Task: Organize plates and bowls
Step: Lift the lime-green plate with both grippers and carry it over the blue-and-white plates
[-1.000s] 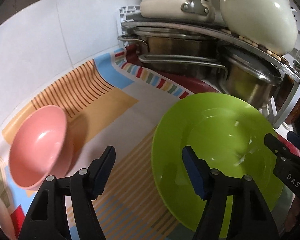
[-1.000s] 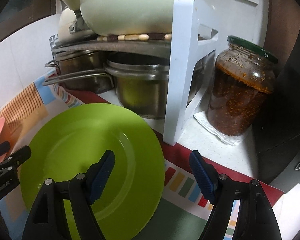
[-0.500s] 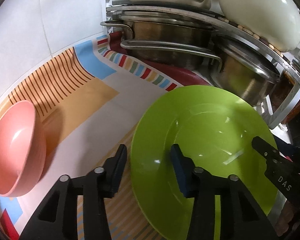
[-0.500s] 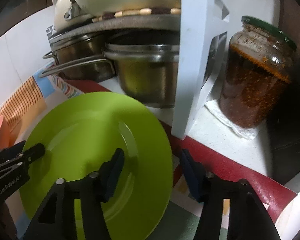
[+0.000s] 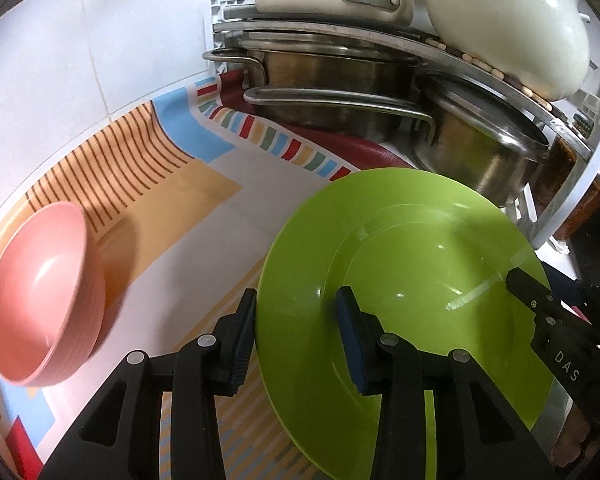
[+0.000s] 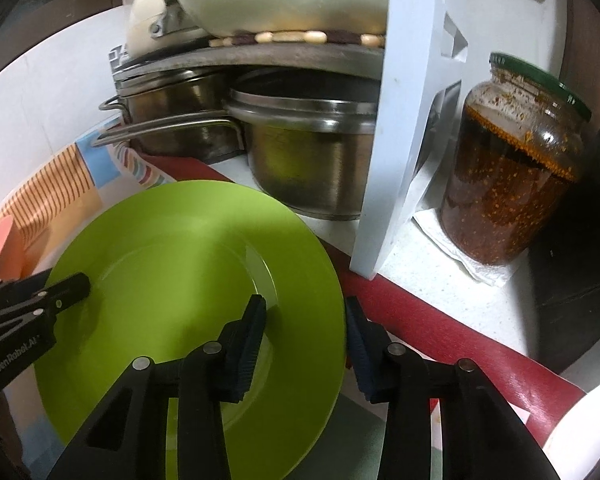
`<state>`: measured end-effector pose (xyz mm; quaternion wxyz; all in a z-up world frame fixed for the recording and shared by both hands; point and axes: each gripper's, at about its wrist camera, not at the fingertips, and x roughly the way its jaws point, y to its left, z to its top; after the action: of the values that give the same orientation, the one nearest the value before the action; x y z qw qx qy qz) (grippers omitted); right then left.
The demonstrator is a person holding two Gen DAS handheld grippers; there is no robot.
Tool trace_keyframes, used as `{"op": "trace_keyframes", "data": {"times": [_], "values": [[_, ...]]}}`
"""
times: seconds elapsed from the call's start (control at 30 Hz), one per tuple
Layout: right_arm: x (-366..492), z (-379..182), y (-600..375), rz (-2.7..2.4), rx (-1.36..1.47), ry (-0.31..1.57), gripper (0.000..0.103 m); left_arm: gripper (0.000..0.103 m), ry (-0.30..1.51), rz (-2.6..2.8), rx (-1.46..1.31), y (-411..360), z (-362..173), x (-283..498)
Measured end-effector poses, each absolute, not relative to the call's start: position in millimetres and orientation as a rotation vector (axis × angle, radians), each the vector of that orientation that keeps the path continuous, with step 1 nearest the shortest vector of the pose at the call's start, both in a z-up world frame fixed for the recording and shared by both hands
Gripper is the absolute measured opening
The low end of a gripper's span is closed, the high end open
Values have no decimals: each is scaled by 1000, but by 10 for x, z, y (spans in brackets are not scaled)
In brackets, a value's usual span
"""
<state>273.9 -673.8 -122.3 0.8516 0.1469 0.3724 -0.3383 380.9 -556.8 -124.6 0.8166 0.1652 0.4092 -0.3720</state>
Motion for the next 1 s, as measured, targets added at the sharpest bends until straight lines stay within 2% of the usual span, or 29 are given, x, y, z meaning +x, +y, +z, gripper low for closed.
{"op": "trace_keyframes", "data": {"times": [0.43,1.0], "values": [[2524,-906,-6442,-672,284,757,40,38,854,-740,288,-5091,-899,3572],[2227,-423,-5716,-547,232,724,40,38,821,-595,195,-4068,-416,3117]]}}
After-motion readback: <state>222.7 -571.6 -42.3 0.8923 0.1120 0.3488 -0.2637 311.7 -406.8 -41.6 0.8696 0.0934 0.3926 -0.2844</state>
